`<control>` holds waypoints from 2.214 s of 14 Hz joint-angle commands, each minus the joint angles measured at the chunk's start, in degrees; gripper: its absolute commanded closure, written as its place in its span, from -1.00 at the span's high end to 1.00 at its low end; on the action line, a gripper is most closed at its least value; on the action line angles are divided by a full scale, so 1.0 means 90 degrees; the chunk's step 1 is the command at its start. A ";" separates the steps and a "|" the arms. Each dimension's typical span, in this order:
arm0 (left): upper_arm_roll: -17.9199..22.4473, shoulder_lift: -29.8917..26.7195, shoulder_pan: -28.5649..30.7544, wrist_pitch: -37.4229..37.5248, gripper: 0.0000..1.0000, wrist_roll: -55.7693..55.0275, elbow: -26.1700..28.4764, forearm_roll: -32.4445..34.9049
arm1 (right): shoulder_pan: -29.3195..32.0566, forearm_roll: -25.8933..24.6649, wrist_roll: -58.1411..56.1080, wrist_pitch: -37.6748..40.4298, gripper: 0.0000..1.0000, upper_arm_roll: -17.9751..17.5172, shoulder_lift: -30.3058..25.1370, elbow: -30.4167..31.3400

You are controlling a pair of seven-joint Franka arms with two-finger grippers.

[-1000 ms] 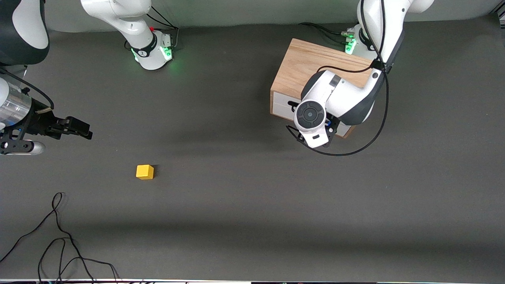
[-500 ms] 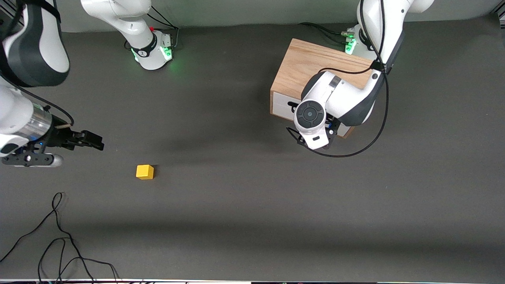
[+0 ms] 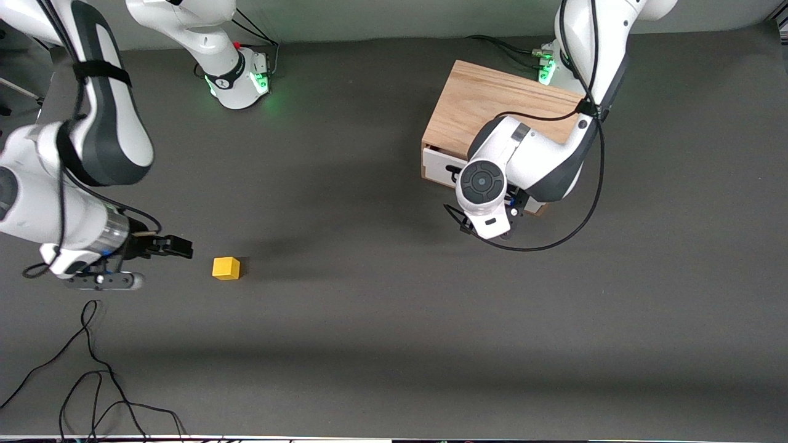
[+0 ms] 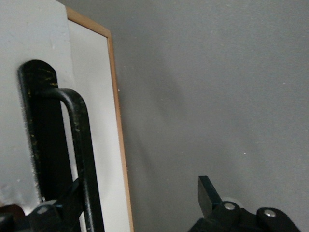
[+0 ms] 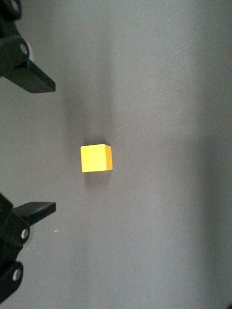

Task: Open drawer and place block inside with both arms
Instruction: 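Pull the drawer open with the left gripper while the right gripper reaches the cube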

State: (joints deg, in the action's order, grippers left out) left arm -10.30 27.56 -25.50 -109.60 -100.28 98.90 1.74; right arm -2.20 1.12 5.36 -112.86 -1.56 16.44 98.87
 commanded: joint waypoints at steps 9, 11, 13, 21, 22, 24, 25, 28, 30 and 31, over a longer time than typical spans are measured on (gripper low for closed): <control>0.0031 0.1322 -0.0038 -0.0205 1.00 -0.0068 -0.1926 0.0343 | -0.0059 -0.0231 0.0098 -0.1649 1.00 0.0075 0.0185 0.1183; 0.0031 0.1381 -0.0028 -0.0341 1.00 -0.0068 -0.2034 0.0353 | -0.0059 -0.0251 0.0107 -0.1649 1.00 0.0076 0.0185 0.1183; 0.0041 0.1410 -0.0028 -0.0701 1.00 -0.0097 -0.2034 0.0392 | -0.0059 -0.0251 0.0107 -0.1785 1.00 0.0076 0.0282 0.1183; 0.0041 0.1459 -0.0038 -0.1650 1.00 -0.0137 -0.2073 0.0470 | -0.0068 -0.0251 0.0117 -0.3231 1.00 0.0066 0.0839 0.1777; 0.0041 0.1488 -0.0038 -0.1699 1.00 -0.0137 -0.2092 0.0480 | -0.0117 -0.0251 0.0117 -0.3435 1.00 0.0066 0.0868 0.1866; 0.0041 0.1518 -0.0028 -0.1699 1.00 -0.0146 -0.2229 0.0499 | -0.0195 -0.0251 0.0117 -0.3680 1.00 0.0076 0.1063 0.1905; 0.0051 0.1518 -0.0028 -0.1709 1.00 -0.0146 -0.2239 0.0499 | -0.0195 -0.0251 0.0117 -0.3700 1.00 0.0076 0.1073 0.1925; 0.0188 0.1518 -0.0038 -0.1875 1.00 -0.0146 -0.2268 0.0499 | -0.0186 -0.0241 0.0107 -0.3807 1.00 0.0085 0.1181 0.1984; 0.0188 0.1508 -0.0038 -0.1836 1.00 -0.0146 -0.2268 0.0499 | -0.0185 -0.0251 0.0107 -0.3886 1.00 0.0182 0.1220 0.2003; 0.0188 0.1489 -0.0038 -0.1759 1.00 -0.0137 -0.2268 0.0499 | -0.0186 -0.0251 0.0107 -0.3895 1.00 0.0183 0.1230 0.2003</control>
State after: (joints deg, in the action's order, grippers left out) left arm -9.31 39.51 -25.23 -124.93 -100.39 81.69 5.10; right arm -3.55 -0.14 5.36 -146.41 -0.66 27.47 116.34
